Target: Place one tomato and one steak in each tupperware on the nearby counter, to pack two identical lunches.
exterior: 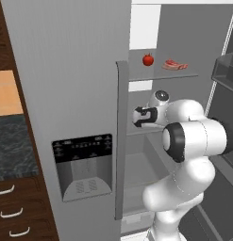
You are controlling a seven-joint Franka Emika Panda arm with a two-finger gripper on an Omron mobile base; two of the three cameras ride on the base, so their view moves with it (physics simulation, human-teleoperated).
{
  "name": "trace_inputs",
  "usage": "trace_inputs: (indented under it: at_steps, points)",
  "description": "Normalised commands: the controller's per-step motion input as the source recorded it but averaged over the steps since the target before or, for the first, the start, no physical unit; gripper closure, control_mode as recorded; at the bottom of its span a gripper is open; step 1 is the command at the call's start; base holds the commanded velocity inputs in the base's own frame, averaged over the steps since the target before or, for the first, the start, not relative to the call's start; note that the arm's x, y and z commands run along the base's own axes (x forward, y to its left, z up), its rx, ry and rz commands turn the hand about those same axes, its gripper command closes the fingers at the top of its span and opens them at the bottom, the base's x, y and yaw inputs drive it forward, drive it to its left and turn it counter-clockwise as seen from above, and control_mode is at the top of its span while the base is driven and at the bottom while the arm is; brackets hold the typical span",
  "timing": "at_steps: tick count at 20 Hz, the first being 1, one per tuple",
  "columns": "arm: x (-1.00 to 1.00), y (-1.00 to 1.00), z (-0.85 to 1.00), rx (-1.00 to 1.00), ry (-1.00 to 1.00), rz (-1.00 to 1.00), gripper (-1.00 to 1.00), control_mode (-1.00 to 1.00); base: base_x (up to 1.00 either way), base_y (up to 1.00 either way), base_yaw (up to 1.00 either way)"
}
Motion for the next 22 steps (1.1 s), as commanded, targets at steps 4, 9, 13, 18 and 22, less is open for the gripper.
trace_inputs:
  at_steps: [4,9,13,18,22]
  points:
    - [0.5,-0.08,-0.24,0.0,0.0,0.0,-1.0,-1.0,0.0,0.0,0.0]
    - [0.55,-0.01,-0.24,0.0,0.0,0.0,-1.0,-1.0,0.0,0.0,0.0]
    - [0.14,0.0,-0.46,0.0,0.04,-0.03,1.0,-1.0,0.0,0.0,0.0]
    - [-0.25,0.0,-0.79,0.0,0.08,-0.12,1.0,-1.0,0.0,0.0,0.0]
    - [-0.92,0.01,-0.32,0.01,-0.03,-0.09,1.0,-1.0,0.0,0.0,0.0]
